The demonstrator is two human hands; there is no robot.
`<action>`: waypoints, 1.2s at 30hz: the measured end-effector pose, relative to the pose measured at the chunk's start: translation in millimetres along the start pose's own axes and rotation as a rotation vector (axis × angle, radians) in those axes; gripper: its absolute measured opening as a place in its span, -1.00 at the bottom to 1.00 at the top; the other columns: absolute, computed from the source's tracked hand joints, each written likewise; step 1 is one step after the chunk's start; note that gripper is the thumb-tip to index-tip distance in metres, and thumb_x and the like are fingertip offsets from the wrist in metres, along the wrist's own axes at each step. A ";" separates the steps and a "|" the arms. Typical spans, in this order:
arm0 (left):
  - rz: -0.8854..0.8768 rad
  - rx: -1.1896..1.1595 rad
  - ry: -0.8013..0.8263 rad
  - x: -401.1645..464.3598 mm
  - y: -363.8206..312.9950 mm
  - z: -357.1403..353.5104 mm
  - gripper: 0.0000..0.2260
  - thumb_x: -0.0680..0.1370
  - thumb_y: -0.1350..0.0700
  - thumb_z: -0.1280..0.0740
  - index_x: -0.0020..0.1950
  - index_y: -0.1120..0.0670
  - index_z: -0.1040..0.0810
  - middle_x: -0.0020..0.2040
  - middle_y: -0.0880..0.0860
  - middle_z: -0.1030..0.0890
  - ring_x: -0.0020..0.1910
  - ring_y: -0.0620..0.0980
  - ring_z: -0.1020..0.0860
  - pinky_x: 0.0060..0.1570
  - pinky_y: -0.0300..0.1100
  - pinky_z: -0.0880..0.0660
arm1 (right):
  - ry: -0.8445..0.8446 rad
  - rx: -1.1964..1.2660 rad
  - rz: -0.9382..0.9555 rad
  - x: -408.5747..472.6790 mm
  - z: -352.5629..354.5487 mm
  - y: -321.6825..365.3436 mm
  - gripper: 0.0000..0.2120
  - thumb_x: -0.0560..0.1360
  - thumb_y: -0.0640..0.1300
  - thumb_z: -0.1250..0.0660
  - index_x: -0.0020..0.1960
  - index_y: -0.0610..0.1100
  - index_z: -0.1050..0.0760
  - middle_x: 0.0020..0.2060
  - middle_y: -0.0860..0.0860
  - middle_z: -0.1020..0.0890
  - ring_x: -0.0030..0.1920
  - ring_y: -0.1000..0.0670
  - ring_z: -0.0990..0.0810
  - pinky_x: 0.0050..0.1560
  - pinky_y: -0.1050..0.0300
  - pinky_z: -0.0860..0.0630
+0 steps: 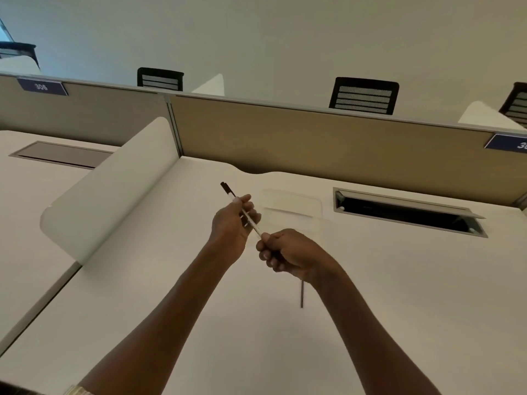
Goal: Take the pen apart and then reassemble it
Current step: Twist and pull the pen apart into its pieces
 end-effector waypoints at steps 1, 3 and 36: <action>0.032 0.051 0.080 -3.9 4.4 0.5 -0.78 0.67 0.17 -0.18 0.15 0.25 -0.55 -0.24 0.06 -0.66 -0.25 -0.03 -0.64 -0.17 -0.18 -0.63 | 0.039 0.049 -0.042 0.0 1.2 -2.3 -0.69 0.66 -0.11 -0.11 -0.16 -0.20 -0.50 -0.45 0.00 -0.50 -0.50 0.11 -0.38 -0.49 0.31 -0.29; 0.078 0.148 0.211 -10.3 11.2 2.0 -0.78 0.67 0.18 -0.17 0.21 0.21 -0.54 -0.01 0.08 -0.73 -0.01 0.03 -0.69 -0.08 -0.14 -0.64 | 0.097 0.148 -0.121 -1.3 3.3 -5.6 -0.68 0.67 -0.09 -0.10 -0.18 -0.17 -0.46 -0.48 0.04 -0.47 -0.53 0.13 -0.35 -0.54 0.34 -0.26; -0.057 0.004 0.013 -4.4 15.9 31.3 -0.90 0.57 0.25 -0.32 0.01 0.24 -0.62 -0.21 0.08 -0.72 -0.14 0.03 -0.71 -0.16 -0.15 -0.65 | -0.108 0.199 -0.099 17.1 0.8 -16.6 -0.67 0.66 -0.09 -0.13 -0.21 -0.15 -0.49 -0.44 0.02 -0.48 -0.55 0.14 -0.34 -0.55 0.35 -0.26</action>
Point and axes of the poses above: each hand's wrist, its own x-axis towards the middle knuckle, its own z-axis out of the back of the hand, y = z × x, the point moved 8 cm from there along x, towards the middle knuckle
